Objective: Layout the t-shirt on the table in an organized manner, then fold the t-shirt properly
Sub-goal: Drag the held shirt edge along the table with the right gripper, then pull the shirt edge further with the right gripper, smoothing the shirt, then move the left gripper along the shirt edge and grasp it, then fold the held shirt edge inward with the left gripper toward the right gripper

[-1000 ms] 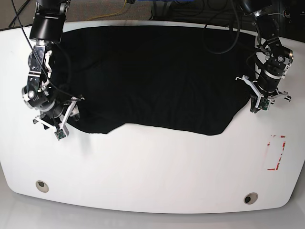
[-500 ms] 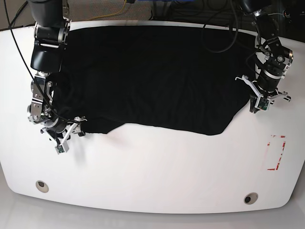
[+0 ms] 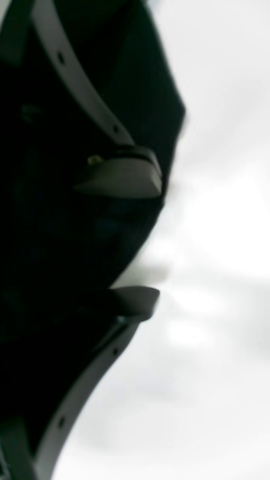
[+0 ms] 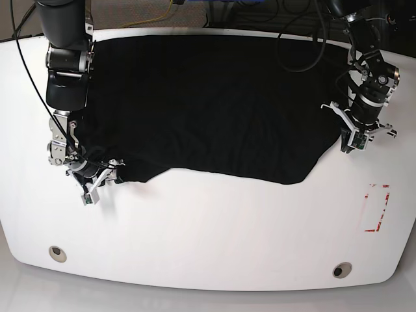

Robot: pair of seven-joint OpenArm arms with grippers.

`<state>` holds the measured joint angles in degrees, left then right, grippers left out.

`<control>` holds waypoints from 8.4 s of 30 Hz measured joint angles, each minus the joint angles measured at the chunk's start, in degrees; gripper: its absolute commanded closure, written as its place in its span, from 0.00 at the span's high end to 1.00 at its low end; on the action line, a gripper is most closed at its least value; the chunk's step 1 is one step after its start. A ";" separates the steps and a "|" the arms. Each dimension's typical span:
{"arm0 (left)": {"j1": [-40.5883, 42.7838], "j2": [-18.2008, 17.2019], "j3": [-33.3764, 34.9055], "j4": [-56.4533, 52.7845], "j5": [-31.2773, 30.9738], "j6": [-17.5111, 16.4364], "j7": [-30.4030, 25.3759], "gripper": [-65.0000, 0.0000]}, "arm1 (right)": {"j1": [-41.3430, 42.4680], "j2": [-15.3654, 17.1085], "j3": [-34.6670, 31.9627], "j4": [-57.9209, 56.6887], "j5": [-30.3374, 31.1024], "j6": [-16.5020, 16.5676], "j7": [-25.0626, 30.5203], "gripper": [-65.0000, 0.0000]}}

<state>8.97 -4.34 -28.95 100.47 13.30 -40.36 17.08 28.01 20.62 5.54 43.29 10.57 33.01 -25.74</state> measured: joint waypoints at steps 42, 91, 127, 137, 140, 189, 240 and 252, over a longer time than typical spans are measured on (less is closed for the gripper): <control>0.52 0.02 -0.02 0.00 0.00 0.00 -0.02 0.04 | -7.43 -2.32 -3.15 8.41 1.86 1.55 1.62 0.00; 0.55 0.04 0.00 0.00 0.00 0.00 0.00 0.04 | -3.58 3.06 0.85 42.69 0.11 1.70 -24.68 0.00; -17.44 2.45 0.63 -6.25 -1.70 -0.22 16.39 1.00 | -10.97 1.09 0.74 40.65 0.15 1.77 -24.46 0.57; -15.56 2.08 0.63 -14.32 -0.87 1.79 9.05 1.00 | -11.91 0.46 0.81 40.72 0.33 1.90 -24.11 0.57; -14.53 2.12 0.87 -16.26 -0.83 2.12 8.07 1.00 | -12.61 0.50 0.81 40.70 0.13 1.95 -24.48 0.57; -11.63 2.14 1.90 -21.05 -0.85 9.09 4.50 0.08 | -13.92 0.33 0.90 40.72 0.33 1.95 -24.24 0.42; -12.02 0.26 3.32 -21.97 0.87 9.09 4.13 0.08 | -16.39 -1.11 0.98 44.17 0.37 1.99 -24.41 0.42; -10.43 0.50 3.08 -23.58 5.66 8.85 1.25 0.08 | -16.94 -1.09 1.01 44.41 0.26 1.97 -24.46 0.42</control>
<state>-1.45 -3.84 -25.87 76.88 18.96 -31.51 18.33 11.07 19.53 6.55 87.70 10.83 34.98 -50.19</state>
